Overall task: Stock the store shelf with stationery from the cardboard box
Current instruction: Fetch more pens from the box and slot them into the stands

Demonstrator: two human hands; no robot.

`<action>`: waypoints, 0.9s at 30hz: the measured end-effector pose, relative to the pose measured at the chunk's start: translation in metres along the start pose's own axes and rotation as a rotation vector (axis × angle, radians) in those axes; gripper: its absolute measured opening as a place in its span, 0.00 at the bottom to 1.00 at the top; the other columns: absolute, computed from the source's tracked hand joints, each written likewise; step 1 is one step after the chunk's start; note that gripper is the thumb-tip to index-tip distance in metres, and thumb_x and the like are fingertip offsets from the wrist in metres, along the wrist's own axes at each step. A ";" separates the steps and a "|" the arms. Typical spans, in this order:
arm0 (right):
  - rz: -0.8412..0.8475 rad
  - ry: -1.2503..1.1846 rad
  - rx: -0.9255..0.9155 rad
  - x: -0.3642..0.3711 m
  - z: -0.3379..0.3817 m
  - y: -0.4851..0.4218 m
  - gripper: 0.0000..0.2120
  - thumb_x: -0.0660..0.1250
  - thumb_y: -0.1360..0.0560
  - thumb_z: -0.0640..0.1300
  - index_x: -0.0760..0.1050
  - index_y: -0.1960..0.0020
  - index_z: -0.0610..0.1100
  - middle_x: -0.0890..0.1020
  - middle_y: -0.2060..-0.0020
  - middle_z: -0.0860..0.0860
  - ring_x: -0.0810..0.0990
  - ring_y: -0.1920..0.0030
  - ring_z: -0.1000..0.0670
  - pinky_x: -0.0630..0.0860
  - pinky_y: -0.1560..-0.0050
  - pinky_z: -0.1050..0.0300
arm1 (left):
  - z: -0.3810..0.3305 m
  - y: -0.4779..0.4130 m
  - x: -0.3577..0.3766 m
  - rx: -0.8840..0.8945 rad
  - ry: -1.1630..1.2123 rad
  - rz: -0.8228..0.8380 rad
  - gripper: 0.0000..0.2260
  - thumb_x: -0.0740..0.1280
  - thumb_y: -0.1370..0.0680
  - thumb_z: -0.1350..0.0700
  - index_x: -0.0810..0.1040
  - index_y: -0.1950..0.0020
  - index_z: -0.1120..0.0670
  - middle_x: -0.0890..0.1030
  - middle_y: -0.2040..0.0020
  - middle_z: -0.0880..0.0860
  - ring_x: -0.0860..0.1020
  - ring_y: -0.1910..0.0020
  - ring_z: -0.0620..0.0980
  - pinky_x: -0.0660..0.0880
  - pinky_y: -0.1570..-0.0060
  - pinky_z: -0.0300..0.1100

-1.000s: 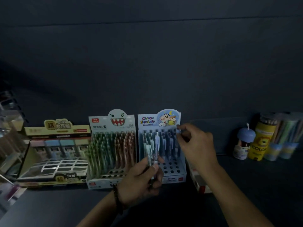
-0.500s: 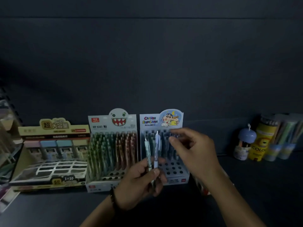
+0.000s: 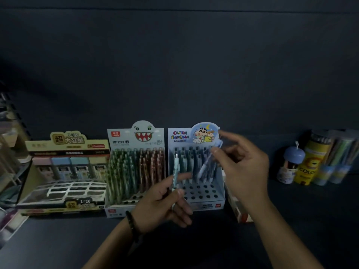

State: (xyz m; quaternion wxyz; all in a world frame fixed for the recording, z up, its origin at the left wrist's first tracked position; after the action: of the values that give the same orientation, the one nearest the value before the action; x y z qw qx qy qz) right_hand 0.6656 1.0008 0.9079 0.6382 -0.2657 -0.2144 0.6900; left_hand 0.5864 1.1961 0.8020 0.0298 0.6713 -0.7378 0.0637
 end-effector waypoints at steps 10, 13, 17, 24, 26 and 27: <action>-0.005 0.326 -0.172 0.015 -0.015 0.009 0.17 0.78 0.24 0.42 0.85 0.38 0.56 0.84 0.66 0.61 0.83 0.63 0.61 0.82 0.51 0.58 | -0.006 0.005 0.007 0.165 0.273 -0.110 0.09 0.58 0.17 0.54 0.75 0.43 0.57 0.61 0.63 0.57 0.58 0.70 0.49 0.63 0.67 0.43; 0.037 0.350 -0.150 0.023 -0.022 0.007 0.17 0.78 0.24 0.43 0.85 0.37 0.55 0.85 0.65 0.59 0.84 0.62 0.59 0.81 0.51 0.63 | -0.008 0.004 0.004 0.194 0.160 -0.154 0.09 0.58 0.15 0.59 0.74 0.39 0.58 0.69 0.63 0.60 0.64 0.69 0.52 0.70 0.66 0.47; 0.095 0.400 -0.131 0.030 -0.026 0.008 0.18 0.78 0.24 0.42 0.85 0.36 0.54 0.84 0.64 0.59 0.82 0.62 0.62 0.74 0.53 0.77 | -0.012 0.004 0.004 0.189 -0.013 -0.106 0.10 0.60 0.14 0.60 0.69 0.34 0.58 0.85 0.49 0.65 0.82 0.64 0.62 0.80 0.62 0.51; 0.180 0.544 -0.122 0.035 -0.032 0.010 0.12 0.79 0.25 0.44 0.85 0.42 0.53 0.85 0.63 0.56 0.83 0.63 0.55 0.79 0.54 0.62 | -0.015 0.006 -0.001 0.176 0.002 -0.162 0.11 0.66 0.19 0.59 0.66 0.42 0.58 0.86 0.43 0.63 0.87 0.55 0.66 0.84 0.59 0.53; 0.262 0.547 -0.013 0.036 -0.038 0.010 0.09 0.76 0.22 0.47 0.84 0.43 0.54 0.81 0.65 0.60 0.81 0.62 0.56 0.78 0.55 0.61 | -0.013 0.006 -0.002 0.166 0.020 -0.189 0.10 0.67 0.20 0.57 0.68 0.42 0.55 0.84 0.50 0.61 0.86 0.57 0.67 0.84 0.58 0.56; 0.276 0.536 0.009 0.035 -0.038 0.009 0.08 0.74 0.21 0.48 0.85 0.42 0.54 0.81 0.65 0.61 0.80 0.62 0.57 0.78 0.54 0.61 | -0.012 0.006 -0.001 0.160 0.022 -0.196 0.10 0.68 0.21 0.57 0.69 0.44 0.53 0.82 0.53 0.59 0.86 0.59 0.67 0.84 0.58 0.57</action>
State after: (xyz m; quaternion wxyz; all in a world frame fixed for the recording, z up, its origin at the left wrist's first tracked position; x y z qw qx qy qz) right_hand 0.6815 1.0326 0.8697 0.5733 -0.4622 0.0031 0.6765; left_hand 0.5805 1.1996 0.8135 -0.0095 0.7396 -0.6609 0.1265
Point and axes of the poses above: each hand's wrist, its own y-axis away from the middle knuckle, its own x-axis out of the palm, z = x × y, the point moved 5 cm from there along -y, towards the middle knuckle
